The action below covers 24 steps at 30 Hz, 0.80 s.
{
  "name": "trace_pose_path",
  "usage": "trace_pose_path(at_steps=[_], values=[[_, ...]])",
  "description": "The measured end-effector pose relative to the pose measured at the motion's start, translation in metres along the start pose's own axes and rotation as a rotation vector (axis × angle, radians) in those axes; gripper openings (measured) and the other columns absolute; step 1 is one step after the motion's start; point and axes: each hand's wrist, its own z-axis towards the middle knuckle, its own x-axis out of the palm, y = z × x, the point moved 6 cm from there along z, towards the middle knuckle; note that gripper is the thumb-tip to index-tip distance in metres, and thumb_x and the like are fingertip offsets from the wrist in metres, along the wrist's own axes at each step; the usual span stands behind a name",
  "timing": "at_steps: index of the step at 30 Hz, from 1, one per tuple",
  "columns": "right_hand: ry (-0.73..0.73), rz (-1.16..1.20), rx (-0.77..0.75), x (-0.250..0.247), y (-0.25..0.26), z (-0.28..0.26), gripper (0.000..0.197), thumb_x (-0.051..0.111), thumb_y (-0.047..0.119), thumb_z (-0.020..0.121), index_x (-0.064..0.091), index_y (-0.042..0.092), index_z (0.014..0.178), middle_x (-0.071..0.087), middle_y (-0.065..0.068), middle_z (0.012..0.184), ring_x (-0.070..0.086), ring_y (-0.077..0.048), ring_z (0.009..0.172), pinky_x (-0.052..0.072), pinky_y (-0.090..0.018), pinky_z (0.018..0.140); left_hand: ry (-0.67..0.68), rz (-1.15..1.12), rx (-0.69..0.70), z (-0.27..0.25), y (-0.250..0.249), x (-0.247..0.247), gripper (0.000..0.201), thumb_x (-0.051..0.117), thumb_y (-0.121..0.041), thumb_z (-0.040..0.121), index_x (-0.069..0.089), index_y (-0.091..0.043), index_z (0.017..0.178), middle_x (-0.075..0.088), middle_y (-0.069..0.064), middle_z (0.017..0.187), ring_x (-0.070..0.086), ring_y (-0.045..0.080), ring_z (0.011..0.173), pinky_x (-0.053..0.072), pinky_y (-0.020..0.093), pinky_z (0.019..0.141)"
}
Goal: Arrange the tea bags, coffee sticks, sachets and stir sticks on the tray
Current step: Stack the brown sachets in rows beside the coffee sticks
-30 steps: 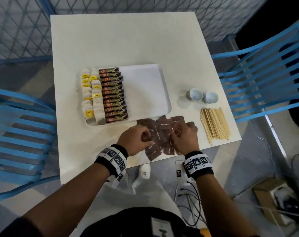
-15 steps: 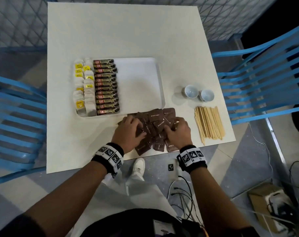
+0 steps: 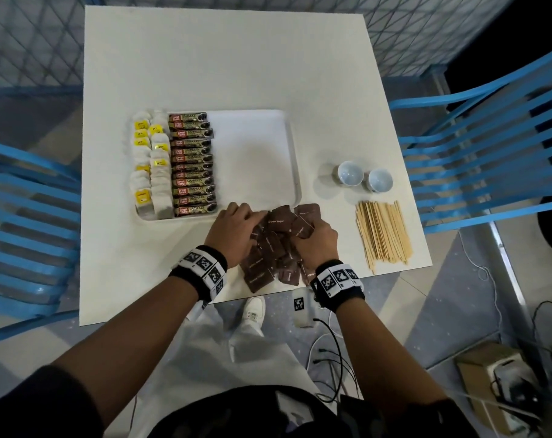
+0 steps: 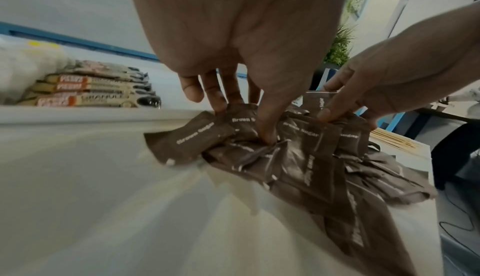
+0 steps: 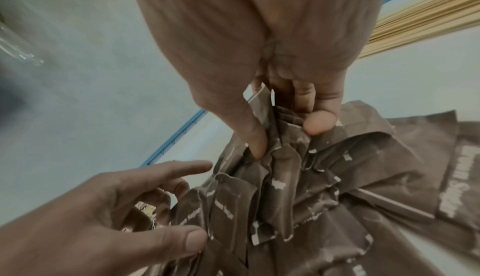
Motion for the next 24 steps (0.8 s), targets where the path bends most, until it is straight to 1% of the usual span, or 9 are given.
trace_pose_path(at_steps=[3,7,10,13,15,17,20,22,24], values=[[0.014,0.012,0.003,-0.002,-0.001,0.0,0.035,0.071,0.016,0.079,0.068,0.021,0.114,0.074,-0.001,0.095,0.066,-0.024,0.095,0.046,-0.023,0.082,0.012,0.046,0.015,0.003,-0.001,-0.003,0.06,0.077,-0.032,0.087,0.056,-0.028,0.143,0.053,0.005,0.119,0.045,0.028,0.115,0.041,0.04,0.1],[0.027,0.04,0.003,-0.005,-0.002,0.001,0.035,0.072,0.017,0.081,0.068,0.022,0.115,0.074,-0.001,0.098,0.066,-0.024,0.096,0.05,-0.028,0.087,-0.018,0.036,0.016,0.004,-0.002,-0.005,0.055,0.08,-0.03,0.084,0.063,-0.027,0.136,0.052,0.004,0.117,0.046,0.027,0.114,0.042,0.04,0.098],[0.044,0.029,-0.006,-0.004,-0.003,0.002,0.036,0.072,0.019,0.084,0.066,0.02,0.119,0.074,-0.003,0.101,0.067,-0.026,0.099,0.048,-0.026,0.088,-0.027,0.028,0.018,0.005,-0.003,-0.006,0.052,0.082,-0.028,0.081,0.066,-0.025,0.13,0.055,0.002,0.12,0.047,0.027,0.114,0.044,0.041,0.097],[0.04,0.05,-0.005,-0.004,0.001,0.002,0.036,0.076,0.028,0.084,0.065,0.019,0.117,0.075,-0.003,0.103,0.068,-0.022,0.099,0.045,-0.021,0.084,-0.001,0.034,0.027,0.007,-0.004,-0.005,0.049,0.08,-0.027,0.083,0.064,-0.023,0.13,0.059,-0.001,0.127,0.047,0.027,0.117,0.042,0.04,0.099],[0.011,0.059,-0.013,-0.003,0.005,0.002,0.042,0.079,0.039,0.081,0.063,0.023,0.116,0.075,-0.002,0.101,0.068,-0.02,0.095,0.047,-0.021,0.082,0.005,0.04,0.023,0.009,-0.005,-0.005,0.05,0.08,-0.028,0.083,0.062,-0.022,0.129,0.06,-0.001,0.128,0.048,0.027,0.118,0.041,0.04,0.1],[-0.02,0.05,-0.002,0.0,0.007,0.002,0.043,0.08,0.042,0.078,0.06,0.026,0.113,0.074,-0.001,0.099,0.068,-0.021,0.092,0.053,-0.027,0.083,0.002,0.056,0.015,0.011,-0.006,-0.005,0.055,0.08,-0.029,0.082,0.059,-0.02,0.132,0.06,0.001,0.128,0.047,0.028,0.118,0.04,0.041,0.1],[-0.012,0.042,0.023,0.005,0.008,0.005,0.029,0.077,0.035,0.08,0.062,0.028,0.104,0.074,-0.004,0.099,0.068,-0.027,0.096,0.057,-0.038,0.087,-0.003,0.103,0.007,0.013,-0.005,-0.004,0.062,0.081,-0.032,0.081,0.056,-0.018,0.136,0.055,0.004,0.128,0.046,0.029,0.119,0.039,0.04,0.101],[0.01,0.04,0.021,0.004,0.008,0.008,0.02,0.076,0.029,0.081,0.061,0.034,0.093,0.075,-0.006,0.099,0.068,-0.029,0.097,0.054,-0.031,0.087,-0.014,0.12,0.004,0.013,-0.004,-0.005,0.056,0.081,-0.035,0.081,0.061,-0.018,0.131,0.055,0.005,0.123,0.046,0.028,0.117,0.038,0.039,0.1],[0.027,0.044,0.032,0.001,0.006,0.009,0.019,0.074,0.024,0.084,0.069,0.028,0.102,0.075,-0.006,0.102,0.067,-0.028,0.1,0.045,-0.021,0.083,-0.042,0.124,0.007,0.011,-0.003,-0.008,0.048,0.081,-0.037,0.081,0.066,-0.019,0.123,0.056,0.005,0.118,0.046,0.028,0.114,0.037,0.04,0.099]])
